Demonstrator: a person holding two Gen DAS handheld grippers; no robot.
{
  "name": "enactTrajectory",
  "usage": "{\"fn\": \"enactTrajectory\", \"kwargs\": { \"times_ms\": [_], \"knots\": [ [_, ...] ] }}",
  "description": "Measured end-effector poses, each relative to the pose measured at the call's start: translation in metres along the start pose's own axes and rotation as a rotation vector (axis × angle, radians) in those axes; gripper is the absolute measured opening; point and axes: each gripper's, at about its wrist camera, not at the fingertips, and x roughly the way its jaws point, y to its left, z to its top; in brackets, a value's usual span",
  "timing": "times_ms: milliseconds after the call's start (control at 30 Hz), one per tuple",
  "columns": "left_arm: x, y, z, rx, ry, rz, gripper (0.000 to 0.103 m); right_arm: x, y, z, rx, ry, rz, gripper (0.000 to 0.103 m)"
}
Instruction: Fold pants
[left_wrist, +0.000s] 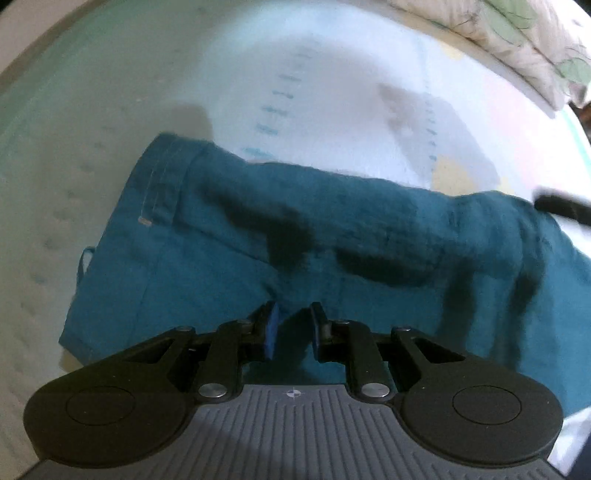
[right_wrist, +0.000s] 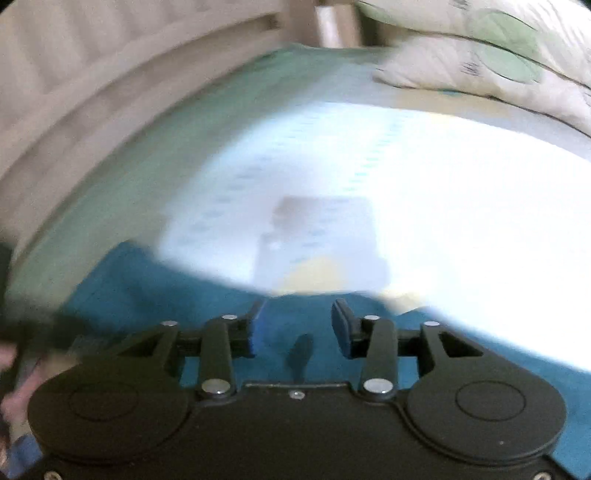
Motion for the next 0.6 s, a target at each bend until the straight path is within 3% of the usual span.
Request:
{"fn": "enactTrajectory", "kwargs": {
  "times_ms": [167, 267, 333, 367, 400, 433, 600],
  "knots": [
    [-0.002, 0.005, -0.007, -0.043, -0.015, -0.016, 0.019, 0.042, -0.020, 0.018, 0.029, 0.086, 0.002, 0.054],
    [-0.001, 0.003, -0.008, -0.031, -0.015, -0.006, 0.019, 0.054, -0.009, 0.005, 0.051, 0.193, 0.025, 0.055],
    [-0.001, -0.002, -0.007, -0.019, -0.018, 0.001, 0.019, 0.057, -0.009, -0.004, 0.048, 0.200, 0.029, 0.054],
    [-0.001, -0.002, -0.006, -0.017, -0.019, 0.002, 0.019, 0.051, -0.006, -0.011, 0.038, 0.162, 0.026, 0.050],
    [-0.003, -0.001, -0.005, -0.019, -0.020, 0.001, 0.019, 0.043, -0.003, -0.019, 0.031, 0.140, 0.032, 0.025],
    [-0.004, -0.001, -0.005, -0.022, -0.021, -0.001, 0.019, 0.036, 0.000, -0.024, 0.019, 0.124, 0.030, 0.008],
    [-0.002, 0.001, -0.005, -0.038, -0.024, -0.009, 0.019, -0.007, 0.023, -0.056, -0.112, -0.005, 0.041, 0.008]
  ]
}}
